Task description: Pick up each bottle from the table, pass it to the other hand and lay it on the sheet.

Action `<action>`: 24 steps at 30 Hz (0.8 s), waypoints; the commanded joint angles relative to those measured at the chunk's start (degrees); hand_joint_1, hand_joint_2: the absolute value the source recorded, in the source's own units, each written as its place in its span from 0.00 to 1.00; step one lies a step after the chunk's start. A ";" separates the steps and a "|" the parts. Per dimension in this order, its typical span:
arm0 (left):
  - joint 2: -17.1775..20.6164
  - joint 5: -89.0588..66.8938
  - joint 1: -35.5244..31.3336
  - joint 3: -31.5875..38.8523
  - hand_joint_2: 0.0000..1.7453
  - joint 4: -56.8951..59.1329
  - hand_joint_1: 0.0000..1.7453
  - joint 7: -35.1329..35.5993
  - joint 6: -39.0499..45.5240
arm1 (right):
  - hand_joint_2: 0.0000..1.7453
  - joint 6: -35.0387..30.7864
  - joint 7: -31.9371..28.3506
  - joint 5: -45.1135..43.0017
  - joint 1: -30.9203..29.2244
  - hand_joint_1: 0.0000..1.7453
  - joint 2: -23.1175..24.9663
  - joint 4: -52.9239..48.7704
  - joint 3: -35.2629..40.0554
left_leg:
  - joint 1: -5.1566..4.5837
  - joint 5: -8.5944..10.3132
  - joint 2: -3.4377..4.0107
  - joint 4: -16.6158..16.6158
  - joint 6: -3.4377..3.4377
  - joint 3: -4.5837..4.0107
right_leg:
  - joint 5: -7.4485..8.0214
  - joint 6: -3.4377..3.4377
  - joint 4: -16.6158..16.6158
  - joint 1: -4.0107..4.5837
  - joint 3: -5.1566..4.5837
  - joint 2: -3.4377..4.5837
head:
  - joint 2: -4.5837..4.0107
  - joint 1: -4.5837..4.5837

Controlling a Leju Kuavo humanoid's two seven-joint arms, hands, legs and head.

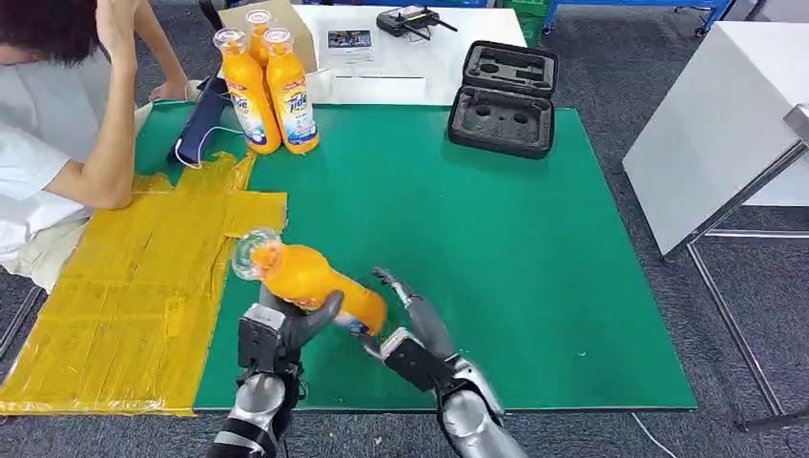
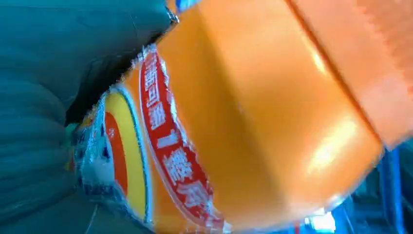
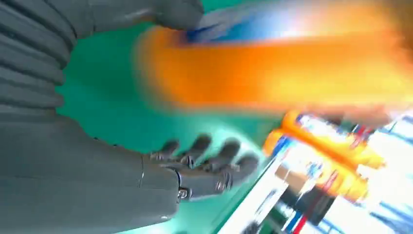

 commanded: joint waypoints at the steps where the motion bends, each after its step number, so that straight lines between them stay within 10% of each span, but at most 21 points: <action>1: 3.52 -31.18 -2.91 2.66 1.00 0.95 1.00 2.60 24.73 | 1.00 -0.73 -1.37 -4.26 1.09 0.00 -2.80 -10.45 -2.48 | 0.00 -0.06 0.09 -0.02 -0.09 0.13 | -0.04 -0.08 -0.02 0.00 0.12 0.10 | 0.00 -0.04; 6: -1.11 -63.19 -5.32 17.11 1.00 -0.98 1.00 3.53 24.73 | 1.00 -1.07 -1.58 -6.79 -0.40 0.00 -3.76 -11.55 -2.50 | 0.06 -0.12 0.10 0.04 -0.15 0.25 | -0.10 -0.13 0.01 0.05 0.24 0.15 | 0.00 -0.02; 8: 12.96 -71.52 -8.10 -4.35 1.00 -1.56 1.00 31.12 24.73 | 1.00 -1.11 -1.83 -8.65 -1.71 0.00 -4.40 -11.28 -1.84 | 0.06 -0.06 0.13 0.08 -0.10 0.04 | -0.02 -0.08 0.03 0.06 0.02 0.15 | 0.00 0.00; 11: 15.23 -71.52 -11.93 -8.18 1.00 5.47 1.00 36.00 24.73 | 1.00 -0.67 -2.44 -9.61 -1.66 0.00 -4.45 -12.08 -2.06 | 0.03 0.01 -0.02 -0.02 -0.13 0.11 | -0.03 -0.12 0.01 0.03 0.09 -0.01 | 0.00 0.00; 14: 20.72 -71.52 -25.53 -29.19 1.00 30.86 1.00 54.37 24.73 | 1.00 0.49 -3.03 -13.39 -1.44 0.00 -4.48 -14.11 -2.58 | 0.06 0.11 -0.19 -0.05 -0.24 0.17 | -0.06 -0.19 0.05 0.04 0.13 -0.23 | 0.00 -0.05; 16: 19.13 -71.52 -33.14 -37.99 1.00 48.85 1.00 57.93 17.55 | 1.00 1.64 -3.05 -15.26 -1.96 0.00 -4.13 -15.36 -3.29 | 0.03 0.26 -0.85 -0.10 -0.19 0.17 | -0.13 -0.12 0.03 0.01 0.29 -0.83 | 0.00 0.00; 24: 23.42 -70.28 -34.90 -35.54 1.00 53.54 1.00 57.26 6.50 | 1.00 2.63 -3.08 -17.64 -2.86 0.00 -3.77 -11.84 -3.71 | 0.11 0.00 0.79 0.01 -0.34 0.33 | 0.13 -0.34 0.17 0.08 0.04 0.83 | 0.00 0.02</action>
